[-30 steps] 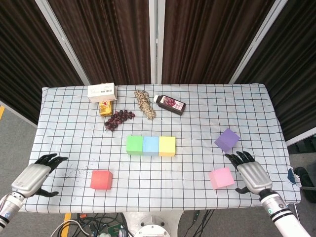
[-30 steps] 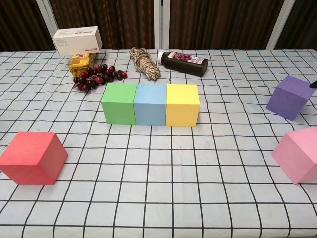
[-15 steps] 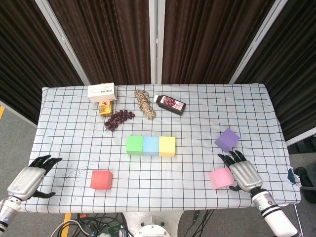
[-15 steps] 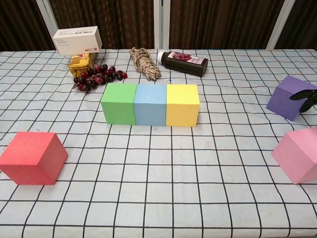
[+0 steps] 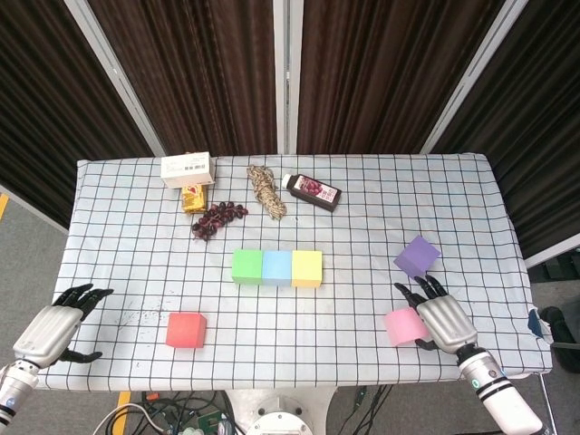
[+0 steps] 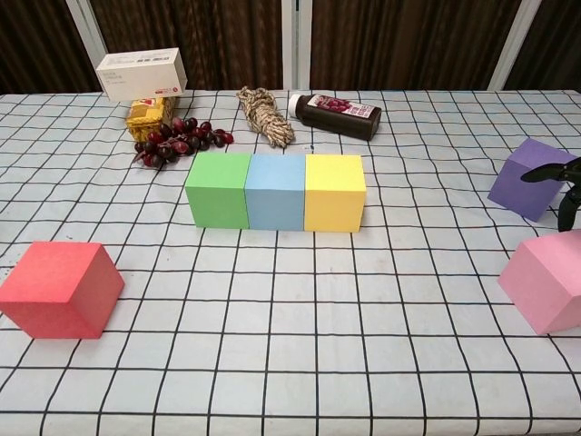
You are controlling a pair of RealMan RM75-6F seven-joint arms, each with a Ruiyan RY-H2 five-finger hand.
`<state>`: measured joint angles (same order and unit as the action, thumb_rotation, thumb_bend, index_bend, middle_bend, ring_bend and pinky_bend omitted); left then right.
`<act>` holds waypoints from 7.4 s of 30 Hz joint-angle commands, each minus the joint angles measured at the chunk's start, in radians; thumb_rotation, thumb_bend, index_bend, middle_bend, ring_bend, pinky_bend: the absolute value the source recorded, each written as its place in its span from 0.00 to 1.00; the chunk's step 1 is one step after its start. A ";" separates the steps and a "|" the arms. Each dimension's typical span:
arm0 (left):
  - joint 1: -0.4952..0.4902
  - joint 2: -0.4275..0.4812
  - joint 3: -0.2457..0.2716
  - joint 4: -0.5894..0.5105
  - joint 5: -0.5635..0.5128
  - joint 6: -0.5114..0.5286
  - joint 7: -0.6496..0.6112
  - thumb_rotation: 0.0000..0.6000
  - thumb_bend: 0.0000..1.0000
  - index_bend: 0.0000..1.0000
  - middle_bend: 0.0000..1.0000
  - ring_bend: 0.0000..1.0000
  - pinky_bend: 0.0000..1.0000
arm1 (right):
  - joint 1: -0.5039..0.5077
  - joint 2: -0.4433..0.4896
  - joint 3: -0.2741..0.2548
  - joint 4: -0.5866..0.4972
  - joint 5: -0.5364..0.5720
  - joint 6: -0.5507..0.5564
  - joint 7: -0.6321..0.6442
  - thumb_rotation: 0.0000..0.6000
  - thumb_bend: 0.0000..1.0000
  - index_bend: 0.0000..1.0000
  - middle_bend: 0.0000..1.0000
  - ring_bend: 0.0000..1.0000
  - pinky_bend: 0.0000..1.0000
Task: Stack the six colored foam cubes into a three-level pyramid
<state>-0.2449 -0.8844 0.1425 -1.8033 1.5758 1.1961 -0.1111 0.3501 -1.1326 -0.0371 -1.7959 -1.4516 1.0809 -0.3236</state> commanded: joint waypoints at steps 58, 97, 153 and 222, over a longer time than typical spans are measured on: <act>-0.058 -0.379 -0.078 0.069 -0.062 -0.099 0.285 1.00 0.00 0.11 0.20 0.04 0.11 | 0.403 -0.085 0.303 -0.348 0.624 0.182 -0.407 1.00 0.09 0.00 0.53 0.17 0.00; 0.004 -0.374 -0.079 0.196 0.024 0.127 -0.017 1.00 0.02 0.18 0.44 0.12 0.15 | 0.531 -0.179 0.298 -0.319 0.787 0.224 -0.512 1.00 0.09 0.00 0.54 0.18 0.00; 0.030 -0.334 -0.065 0.304 0.055 0.171 -0.223 1.00 0.02 0.18 0.44 0.12 0.15 | 0.875 -0.554 0.503 -0.059 1.281 0.403 -0.761 1.00 0.10 0.00 0.56 0.22 0.00; 0.036 -0.337 -0.058 0.343 0.052 0.165 -0.272 1.00 0.02 0.18 0.43 0.12 0.15 | 0.878 -0.639 0.539 0.007 1.298 0.430 -0.789 1.00 0.11 0.01 0.49 0.22 0.00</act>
<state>-0.2085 -1.2214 0.0847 -1.4599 1.6283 1.3614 -0.3835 1.2293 -1.7730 0.4999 -1.7892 -0.1562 1.5137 -1.1114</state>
